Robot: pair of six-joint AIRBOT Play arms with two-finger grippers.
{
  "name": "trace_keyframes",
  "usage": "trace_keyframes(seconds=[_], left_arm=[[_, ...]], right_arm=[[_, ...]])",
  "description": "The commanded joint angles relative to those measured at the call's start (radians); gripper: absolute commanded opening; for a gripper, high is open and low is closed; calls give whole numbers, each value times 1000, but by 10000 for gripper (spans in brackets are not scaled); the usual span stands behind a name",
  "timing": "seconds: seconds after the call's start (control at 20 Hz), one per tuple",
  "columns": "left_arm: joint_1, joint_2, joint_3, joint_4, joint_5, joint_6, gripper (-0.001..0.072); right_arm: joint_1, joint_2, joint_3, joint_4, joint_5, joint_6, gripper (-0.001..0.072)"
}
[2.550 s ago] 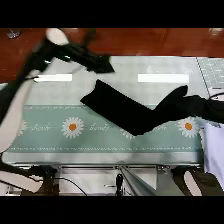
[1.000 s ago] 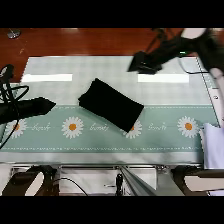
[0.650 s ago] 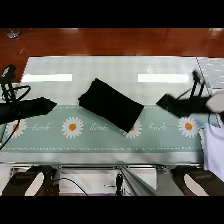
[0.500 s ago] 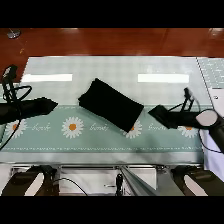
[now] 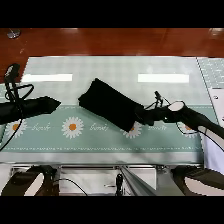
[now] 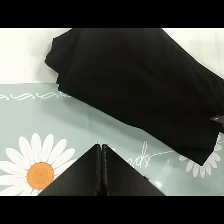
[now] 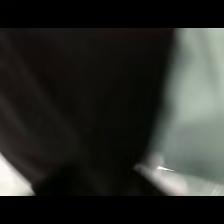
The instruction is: Fold the shirts.
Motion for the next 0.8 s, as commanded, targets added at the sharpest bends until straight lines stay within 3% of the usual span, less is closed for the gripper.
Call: trace_keyframes(seconds=[0.0,0.2,0.4,0.6,0.75], left_arm=[[-2,0,0,-8,2,0,25],[-2,-1,0,-8,2,1,25],[-2,-1,0,-8,3,1,25],[-2,-1,0,-8,3,0,25],[-2,-1,0,-8,2,0,25]], right_arm=[[61,-127,153,56,58,-89,21],[40,-87,448,-107,182,-83,20],[-24,-18,838,-461,340,177,20],[-167,-16,1138,-556,638,272,20],[-335,48,1186,-590,835,304,20]])
